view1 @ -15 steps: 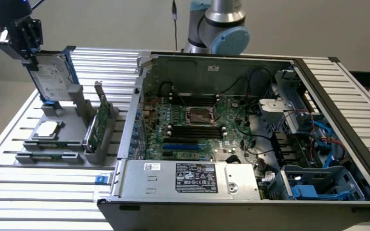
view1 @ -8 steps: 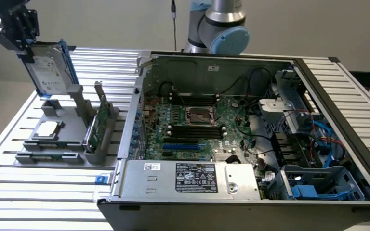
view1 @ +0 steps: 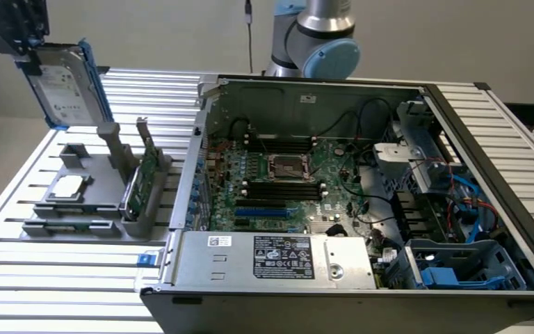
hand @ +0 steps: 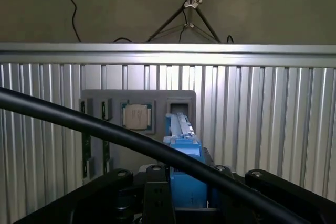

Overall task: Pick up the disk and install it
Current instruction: 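Pick up the disk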

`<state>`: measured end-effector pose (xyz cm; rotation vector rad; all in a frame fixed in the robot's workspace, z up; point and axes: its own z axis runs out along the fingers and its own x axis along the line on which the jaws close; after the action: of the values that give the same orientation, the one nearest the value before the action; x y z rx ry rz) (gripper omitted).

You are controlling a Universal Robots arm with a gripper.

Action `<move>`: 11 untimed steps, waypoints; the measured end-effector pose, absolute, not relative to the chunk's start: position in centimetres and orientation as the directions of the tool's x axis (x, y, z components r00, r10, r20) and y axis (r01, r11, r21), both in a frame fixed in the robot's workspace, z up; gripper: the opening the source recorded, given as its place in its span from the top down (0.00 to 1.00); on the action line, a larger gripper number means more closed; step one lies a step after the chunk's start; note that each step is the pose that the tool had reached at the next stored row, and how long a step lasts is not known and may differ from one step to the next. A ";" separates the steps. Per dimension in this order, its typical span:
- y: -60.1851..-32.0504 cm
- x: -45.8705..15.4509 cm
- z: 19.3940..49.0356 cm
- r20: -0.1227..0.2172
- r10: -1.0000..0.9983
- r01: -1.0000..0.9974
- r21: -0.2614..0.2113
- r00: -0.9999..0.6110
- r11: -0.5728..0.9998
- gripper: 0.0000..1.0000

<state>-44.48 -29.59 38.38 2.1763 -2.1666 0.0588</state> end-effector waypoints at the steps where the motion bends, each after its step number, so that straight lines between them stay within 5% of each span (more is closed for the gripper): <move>1: -29.6 -44.4 38.7 0.077 -0.997 -1.000 0.023 0.005 -0.004 0.67; 11: -29.6 -41.8 41.4 0.077 -0.997 -1.000 0.023 0.006 -0.005 0.67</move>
<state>-41.78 -29.60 41.40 2.1770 -2.1652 0.0598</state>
